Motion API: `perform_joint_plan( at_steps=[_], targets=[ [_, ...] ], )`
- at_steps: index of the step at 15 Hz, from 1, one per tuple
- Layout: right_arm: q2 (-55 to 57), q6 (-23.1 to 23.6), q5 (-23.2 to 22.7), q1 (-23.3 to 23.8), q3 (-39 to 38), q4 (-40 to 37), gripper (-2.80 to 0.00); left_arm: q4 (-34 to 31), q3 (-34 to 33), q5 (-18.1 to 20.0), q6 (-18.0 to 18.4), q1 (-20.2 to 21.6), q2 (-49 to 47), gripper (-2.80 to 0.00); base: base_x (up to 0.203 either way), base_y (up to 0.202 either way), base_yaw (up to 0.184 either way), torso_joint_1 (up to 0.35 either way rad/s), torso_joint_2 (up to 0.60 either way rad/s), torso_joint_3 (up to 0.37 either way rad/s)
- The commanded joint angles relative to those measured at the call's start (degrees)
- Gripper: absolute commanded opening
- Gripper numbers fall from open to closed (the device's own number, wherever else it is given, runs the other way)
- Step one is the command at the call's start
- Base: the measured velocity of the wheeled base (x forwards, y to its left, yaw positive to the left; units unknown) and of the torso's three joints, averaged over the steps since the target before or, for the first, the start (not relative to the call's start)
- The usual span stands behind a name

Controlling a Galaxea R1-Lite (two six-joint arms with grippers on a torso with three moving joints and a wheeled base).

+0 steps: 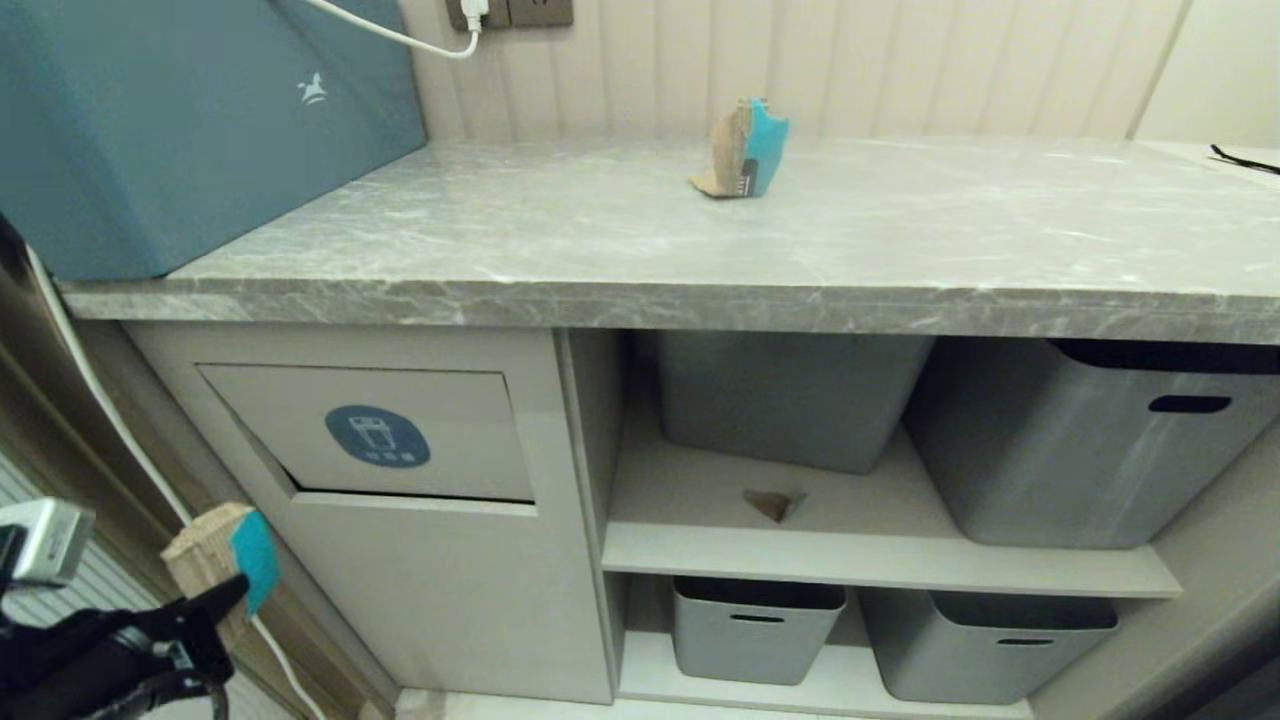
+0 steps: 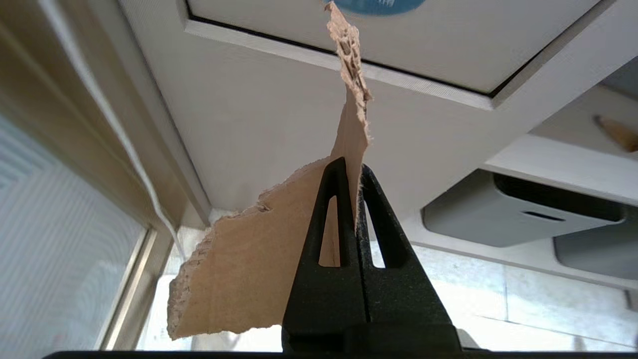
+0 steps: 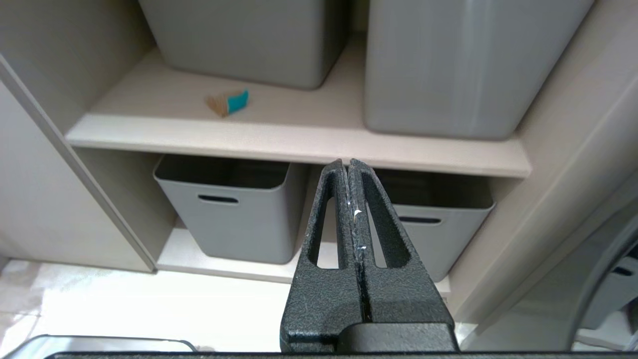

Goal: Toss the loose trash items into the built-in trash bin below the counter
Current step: Put the garbage in the trash can

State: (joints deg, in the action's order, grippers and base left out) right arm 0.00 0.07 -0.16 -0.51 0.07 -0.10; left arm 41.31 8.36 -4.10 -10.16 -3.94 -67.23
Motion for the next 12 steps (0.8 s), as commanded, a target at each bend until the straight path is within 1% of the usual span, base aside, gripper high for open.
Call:
perform_joint_plan(
  at_steps=[1, 3, 5, 7, 12],
  targets=[
    [-0.09, 0.01, -0.02, -0.02, 0.01, 0.02, -2.8, 0.26, 0.96, 0.06, 0.31, -0.11, -2.65, -2.8, 0.0, 0.0, 0.0, -0.131, 0.45, 0.328],
    [-0.09, 0.01, -0.02, -0.02, 0.01, 0.02, -2.8, 0.26, 0.7, 0.06, 0.26, -0.11, -2.82, -2.8, 0.0, 0.0, 0.0, -0.124, 0.45, 0.312],
    [-0.01, 0.01, -0.02, -0.02, 0.01, 0.02, -2.8, 0.22, 0.61, 0.06, 0.48, -0.19, -3.12, -2.8, 0.0, 0.0, 0.0, -0.051, 0.2, 0.153],
    [-0.09, 0.01, -0.02, -0.02, 0.01, 0.02, -2.8, 0.25, 1.06, 0.06, 0.57, -0.27, -4.61, -2.8, 0.0, 0.0, 0.0, -0.014, 0.07, 0.046],
    [-0.09, 0.1, -0.02, -0.02, -0.07, 0.02, -2.8, 0.46, 6.12, 0.37, 0.5, -0.28, -9.84, -2.8, 0.0, 0.0, 0.0, 0.0, 0.01, 0.005]
  ],
)
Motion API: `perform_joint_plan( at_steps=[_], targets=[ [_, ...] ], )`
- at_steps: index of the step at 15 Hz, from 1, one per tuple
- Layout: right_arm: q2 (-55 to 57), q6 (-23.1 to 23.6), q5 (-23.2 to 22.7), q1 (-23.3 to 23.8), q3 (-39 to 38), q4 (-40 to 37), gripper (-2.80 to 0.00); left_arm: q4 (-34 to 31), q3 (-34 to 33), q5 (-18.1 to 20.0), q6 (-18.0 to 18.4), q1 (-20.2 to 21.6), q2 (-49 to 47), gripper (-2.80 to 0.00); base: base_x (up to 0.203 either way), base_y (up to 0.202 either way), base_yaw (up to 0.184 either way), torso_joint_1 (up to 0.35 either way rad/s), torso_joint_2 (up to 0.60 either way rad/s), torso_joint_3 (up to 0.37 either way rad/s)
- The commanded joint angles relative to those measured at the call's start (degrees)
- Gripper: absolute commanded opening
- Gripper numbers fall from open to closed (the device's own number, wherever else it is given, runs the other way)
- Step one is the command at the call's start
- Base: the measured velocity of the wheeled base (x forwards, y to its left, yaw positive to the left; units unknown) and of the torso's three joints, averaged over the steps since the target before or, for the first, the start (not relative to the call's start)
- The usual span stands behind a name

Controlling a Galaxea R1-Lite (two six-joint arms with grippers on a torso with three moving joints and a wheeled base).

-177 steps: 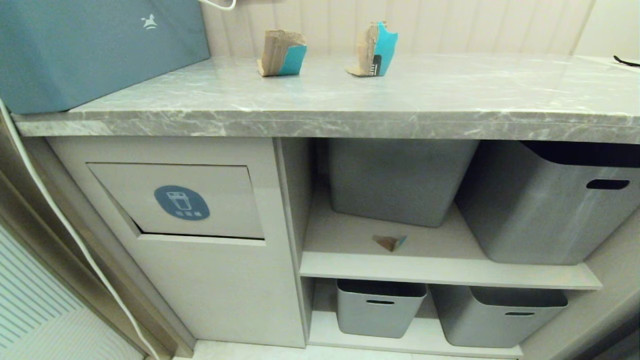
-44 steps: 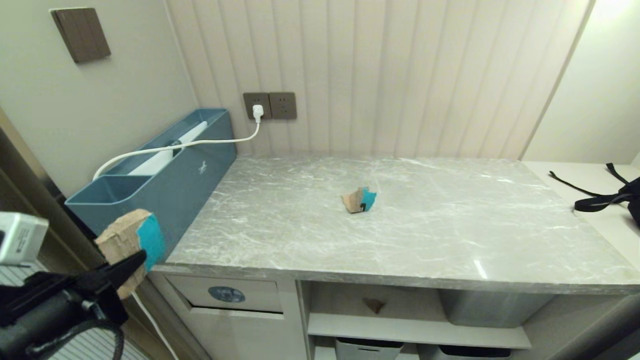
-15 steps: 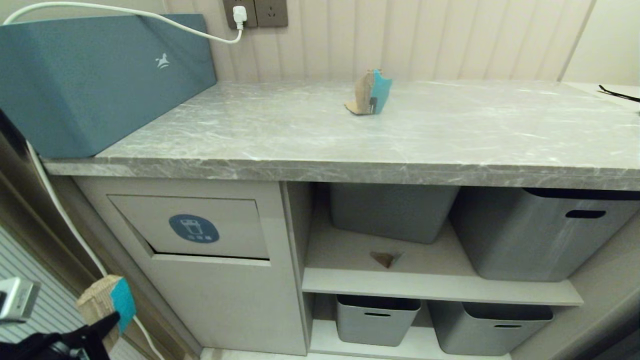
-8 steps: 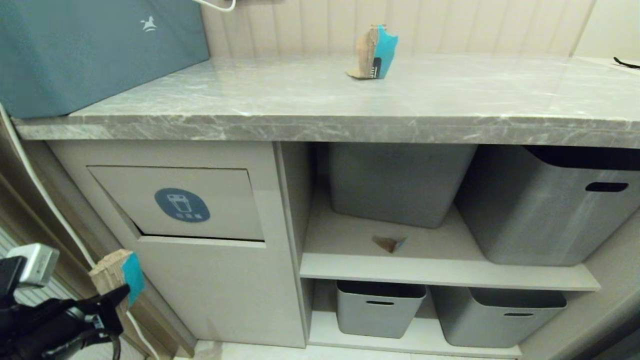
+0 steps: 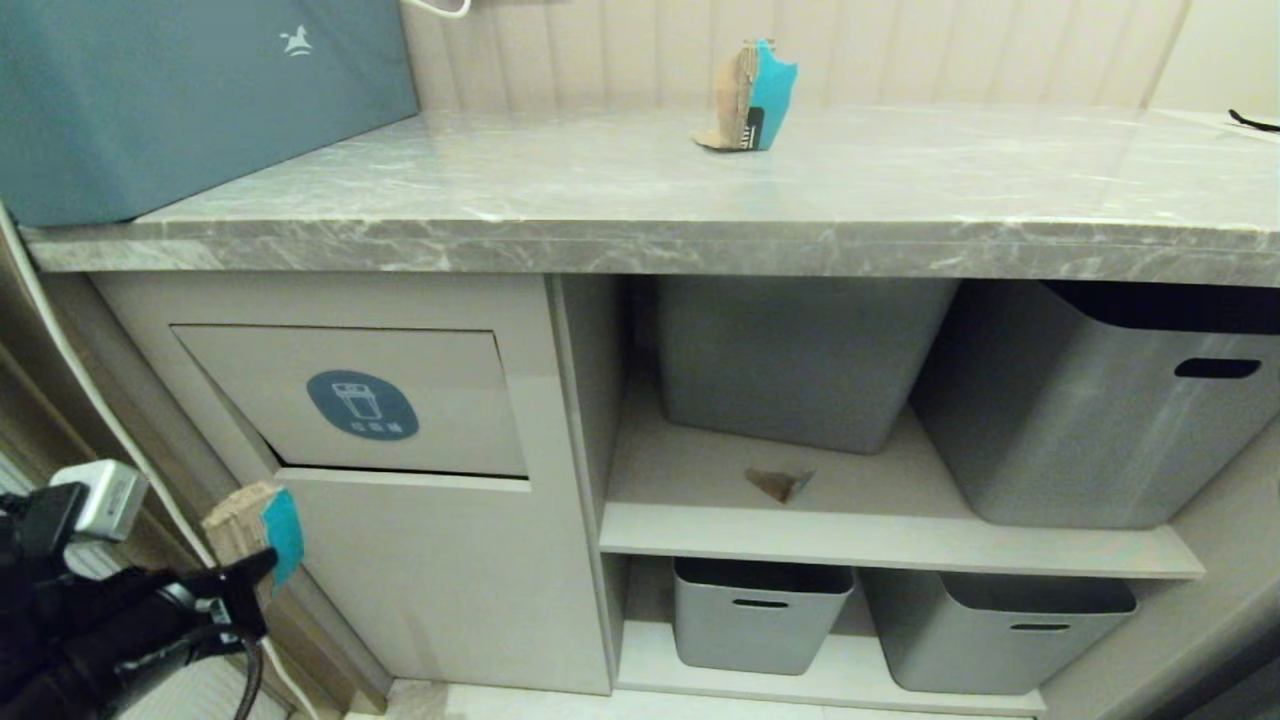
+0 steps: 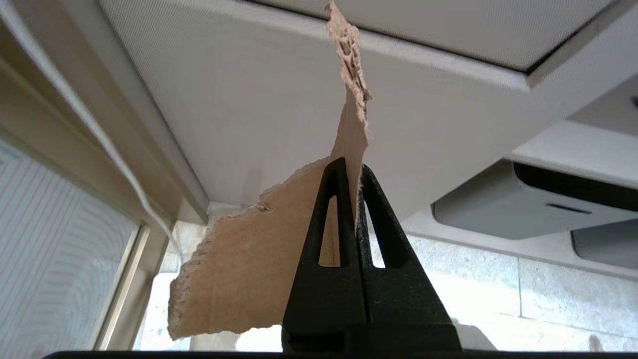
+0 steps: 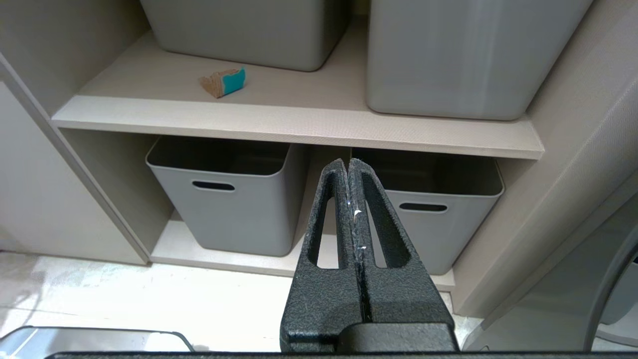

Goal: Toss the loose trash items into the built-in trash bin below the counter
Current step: Put the garbage in the trash can

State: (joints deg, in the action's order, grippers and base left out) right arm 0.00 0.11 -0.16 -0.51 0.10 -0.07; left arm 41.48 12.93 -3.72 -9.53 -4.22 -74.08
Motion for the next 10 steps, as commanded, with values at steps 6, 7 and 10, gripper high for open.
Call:
perform_joint_plan(
  at_steps=[6, 7, 10],
  targets=[
    [-0.09, 0.07, -0.02, -0.02, -0.1, -0.01, -2.8, 5.09, 6.35, -0.32, 0.92, 0.01, -12.64, -2.8, 0.0, 0.0, 0.0, 0.0, 0.0, 0.0],
    [-0.09, -0.01, -0.02, -0.02, -0.1, -0.01, -2.8, 8.29, 6.38, -0.24, 2.1, 0.03, -14.31, -2.8, 0.0, 0.0, 0.0, 0.0, 0.0, 0.0],
    [-0.09, 0.07, -0.02, -0.02, -0.1, -0.01, -2.8, 22.75, 6.22, 0.29, 3.52, 0.16, -23.14, -2.8, 0.0, 0.0, 0.0, 0.0, 0.0, 0.0]
  ],
)
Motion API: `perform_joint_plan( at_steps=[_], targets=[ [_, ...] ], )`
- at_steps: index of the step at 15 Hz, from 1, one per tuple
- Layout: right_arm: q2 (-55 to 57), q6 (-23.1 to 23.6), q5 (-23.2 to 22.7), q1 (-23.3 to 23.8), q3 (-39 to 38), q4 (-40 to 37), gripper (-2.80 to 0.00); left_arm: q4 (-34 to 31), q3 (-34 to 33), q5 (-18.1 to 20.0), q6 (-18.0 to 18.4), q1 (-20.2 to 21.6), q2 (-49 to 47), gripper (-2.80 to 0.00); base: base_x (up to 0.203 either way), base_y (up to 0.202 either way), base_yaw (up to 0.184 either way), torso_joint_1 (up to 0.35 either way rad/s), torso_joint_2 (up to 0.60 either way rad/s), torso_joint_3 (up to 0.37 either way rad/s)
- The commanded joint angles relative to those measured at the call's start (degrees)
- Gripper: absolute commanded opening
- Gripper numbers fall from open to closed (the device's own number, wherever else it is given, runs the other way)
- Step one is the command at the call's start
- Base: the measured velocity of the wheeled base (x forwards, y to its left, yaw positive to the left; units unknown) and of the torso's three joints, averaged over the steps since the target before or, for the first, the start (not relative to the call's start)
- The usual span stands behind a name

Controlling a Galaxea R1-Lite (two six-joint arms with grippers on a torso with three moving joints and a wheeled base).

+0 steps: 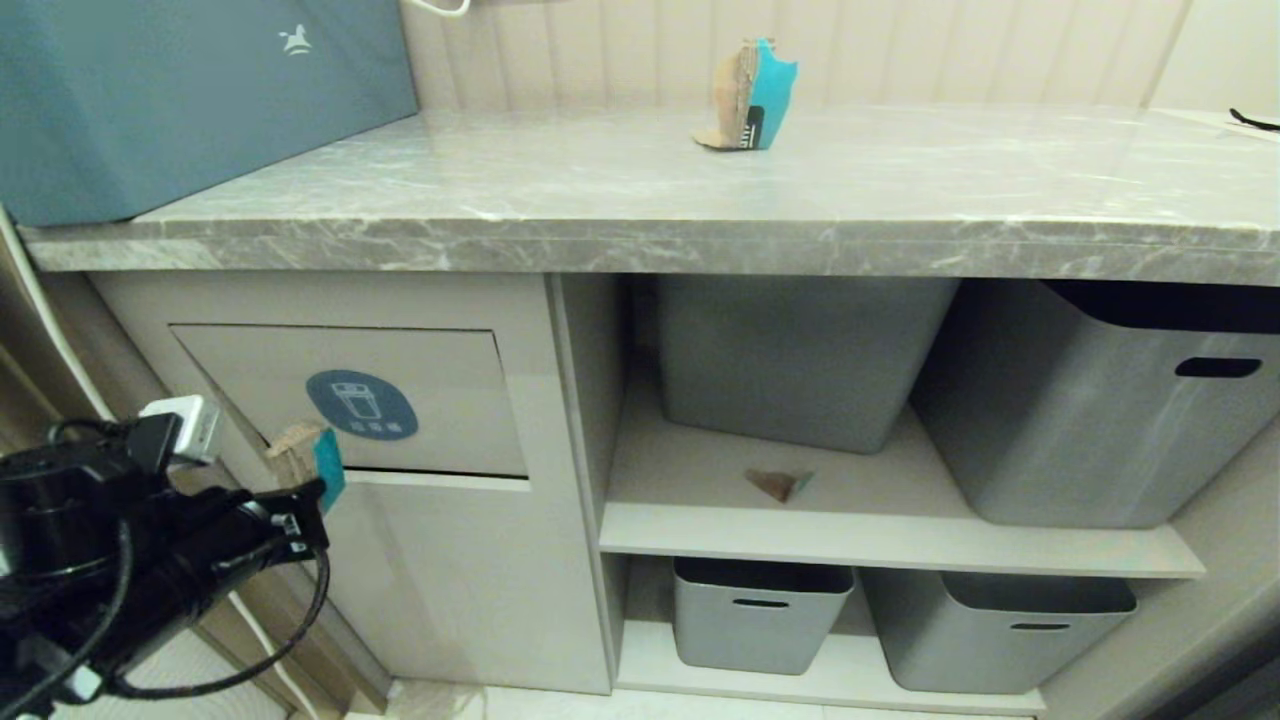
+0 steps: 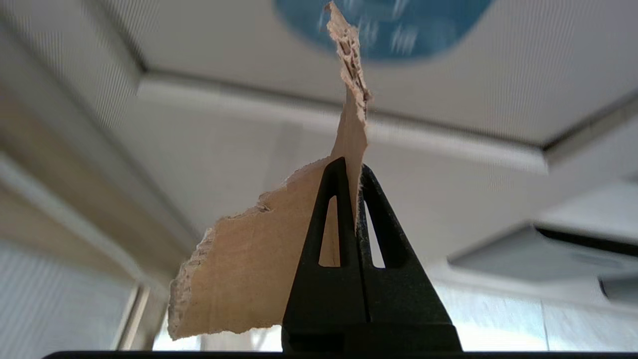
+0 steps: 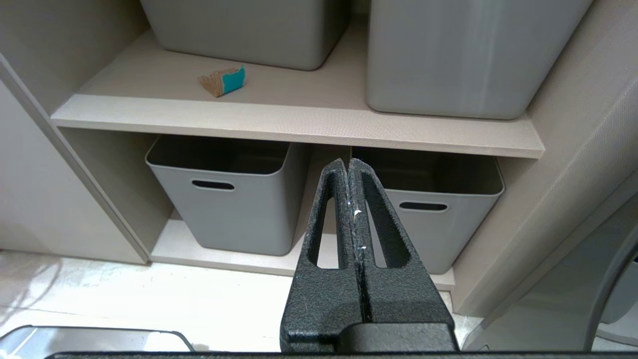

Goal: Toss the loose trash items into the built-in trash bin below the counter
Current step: Put the garbage in the trash can

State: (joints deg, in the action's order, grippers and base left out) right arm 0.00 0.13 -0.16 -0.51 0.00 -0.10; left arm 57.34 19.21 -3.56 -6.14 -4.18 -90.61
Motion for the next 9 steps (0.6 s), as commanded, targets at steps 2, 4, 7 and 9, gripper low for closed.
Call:
perform_joint_plan(
  at_steps=[2, 4, 7, 9],
  targets=[
    [-0.09, 0.04, -0.02, -0.02, 0.0, 0.01, -2.8, 15.86, 0.17, 1.81, 0.4, 0.47, -12.81, -2.8, 0.0, 0.0, 0.0, 0.0, 0.0, 0.0],
    [-0.09, 0.04, -0.02, -0.02, 0.0, 0.01, -2.8, 22.21, 0.91, 4.25, 0.59, 0.97, -17.1, -2.8, 0.0, 0.0, 0.0, 0.0, 0.0, 0.0],
    [-0.09, 0.04, -0.02, -0.02, 0.0, 0.01, -2.8, 25.74, 3.41, 5.31, 2.1, 1.68, -22.07, -2.8, 0.0, 0.0, 0.0, 0.0, 0.0, 0.0],
    [-0.09, 0.04, -0.02, -0.02, 0.0, 0.01, -2.8, 26.77, 8.74, 5.32, 3.31, 1.77, -24.73, -2.8, 0.0, 0.0, 0.0, 0.0, 0.0, 0.0]
  ],
)
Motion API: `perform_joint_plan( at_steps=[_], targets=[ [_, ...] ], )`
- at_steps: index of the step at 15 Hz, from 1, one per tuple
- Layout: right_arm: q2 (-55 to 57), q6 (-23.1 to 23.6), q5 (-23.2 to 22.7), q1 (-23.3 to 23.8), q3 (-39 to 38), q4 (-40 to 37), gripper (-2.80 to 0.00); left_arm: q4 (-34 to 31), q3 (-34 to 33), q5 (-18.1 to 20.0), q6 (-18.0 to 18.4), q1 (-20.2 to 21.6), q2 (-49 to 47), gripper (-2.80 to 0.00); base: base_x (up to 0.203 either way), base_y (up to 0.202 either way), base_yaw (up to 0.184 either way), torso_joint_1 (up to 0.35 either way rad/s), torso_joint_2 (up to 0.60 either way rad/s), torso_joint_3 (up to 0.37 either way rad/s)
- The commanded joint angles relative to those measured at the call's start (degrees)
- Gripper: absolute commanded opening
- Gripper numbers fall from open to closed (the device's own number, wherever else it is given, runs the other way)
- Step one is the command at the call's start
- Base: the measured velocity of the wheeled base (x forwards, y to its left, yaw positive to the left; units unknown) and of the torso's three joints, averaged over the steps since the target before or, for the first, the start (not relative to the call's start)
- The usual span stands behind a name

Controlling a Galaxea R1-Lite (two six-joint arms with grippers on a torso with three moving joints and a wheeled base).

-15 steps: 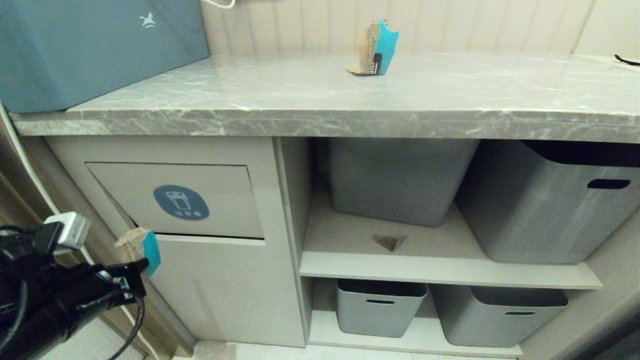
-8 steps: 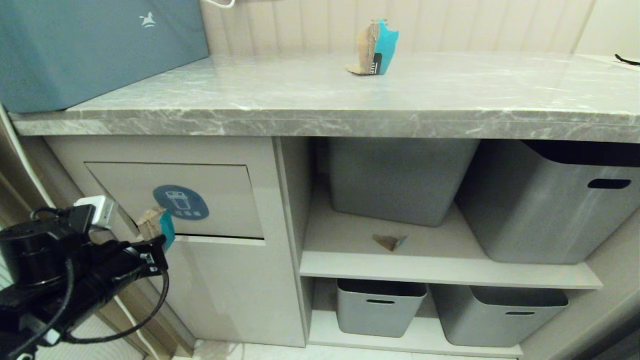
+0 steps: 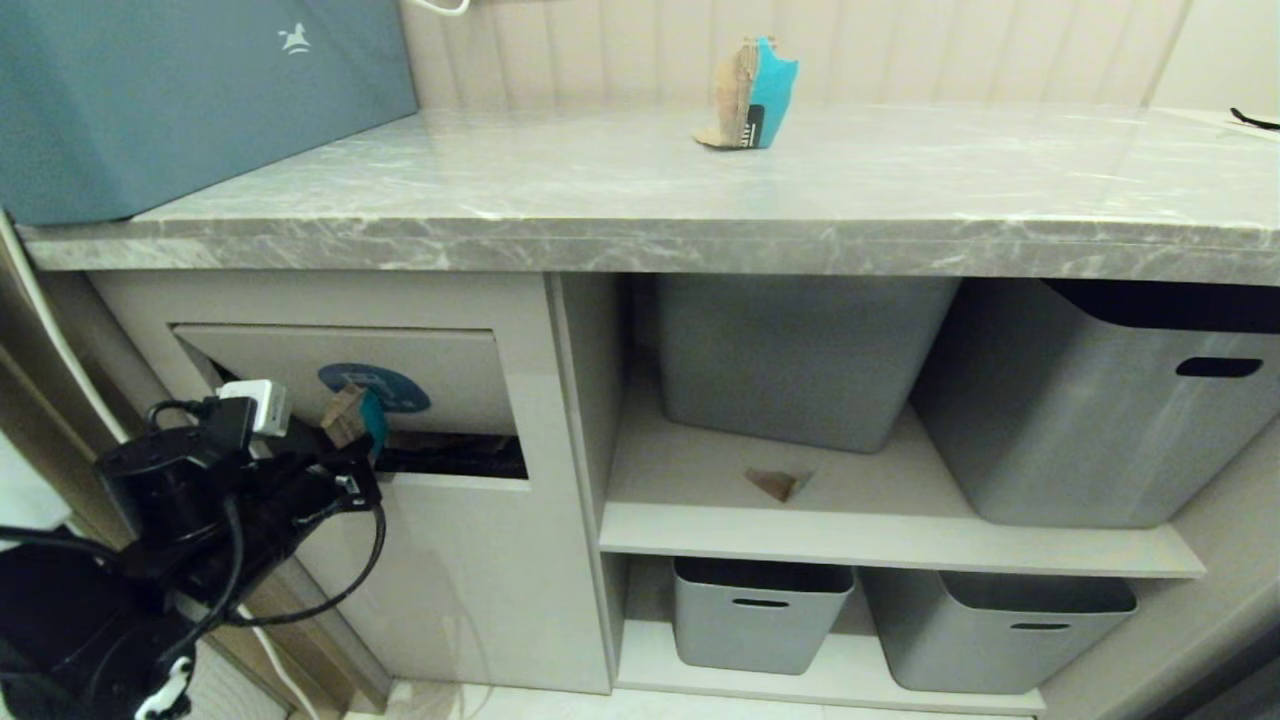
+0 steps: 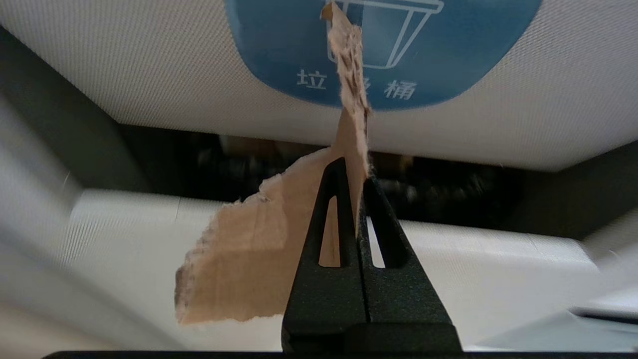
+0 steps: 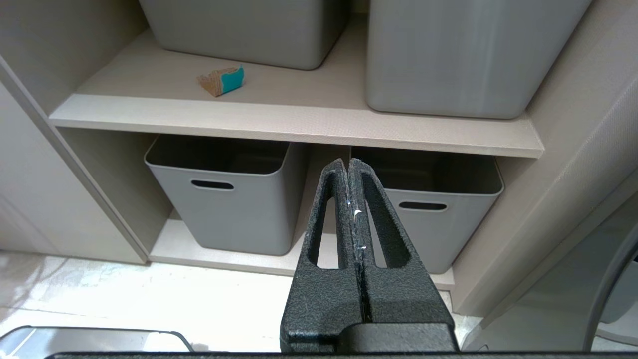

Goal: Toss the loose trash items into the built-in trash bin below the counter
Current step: Put the garbage in the trash can

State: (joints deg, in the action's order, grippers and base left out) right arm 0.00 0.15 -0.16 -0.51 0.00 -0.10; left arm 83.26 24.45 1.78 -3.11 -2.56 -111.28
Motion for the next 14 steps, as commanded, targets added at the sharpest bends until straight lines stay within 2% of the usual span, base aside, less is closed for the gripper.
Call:
perform_joint_plan(
  at_steps=[1, 3, 10, 11, 14],
  targets=[
    [-0.09, 0.02, -0.02, -0.02, 0.03, 0.01, -2.8, 1.01, 5.93, -0.05, 0.47, 0.2, -5.71, -2.8, 0.0, 0.0, 0.0, 0.0, 0.0, 0.0],
    [-0.09, 0.02, -0.02, -0.02, 0.0, 0.01, -2.8, 1.18, 9.44, -0.17, 0.48, 0.27, -8.36, -2.8, 0.0, 0.0, 0.0, 0.0, 0.0, 0.0],
    [-0.09, 0.02, -0.02, -0.02, 0.0, 0.01, -2.8, 1.12, 15.46, -0.15, 0.14, 1.0, -11.8, -2.8, 0.0, 0.0, 0.0, 0.0, 0.0, 0.0],
    [-0.09, 0.02, -0.02, -0.02, 0.0, 0.01, -2.8, 1.06, 15.63, -0.11, 0.12, 1.06, -12.12, 0.0, 0.0, 0.0, 0.0, 0.0, 0.0, 0.0],
    [-0.09, 0.02, -0.02, -0.02, 0.0, 0.01, -2.8, 1.11, 15.72, -0.2, -0.5, 0.98, -12.38, 0.0, 0.0, 0.0, 0.0, 0.0, 0.0, 0.0]
  ],
)
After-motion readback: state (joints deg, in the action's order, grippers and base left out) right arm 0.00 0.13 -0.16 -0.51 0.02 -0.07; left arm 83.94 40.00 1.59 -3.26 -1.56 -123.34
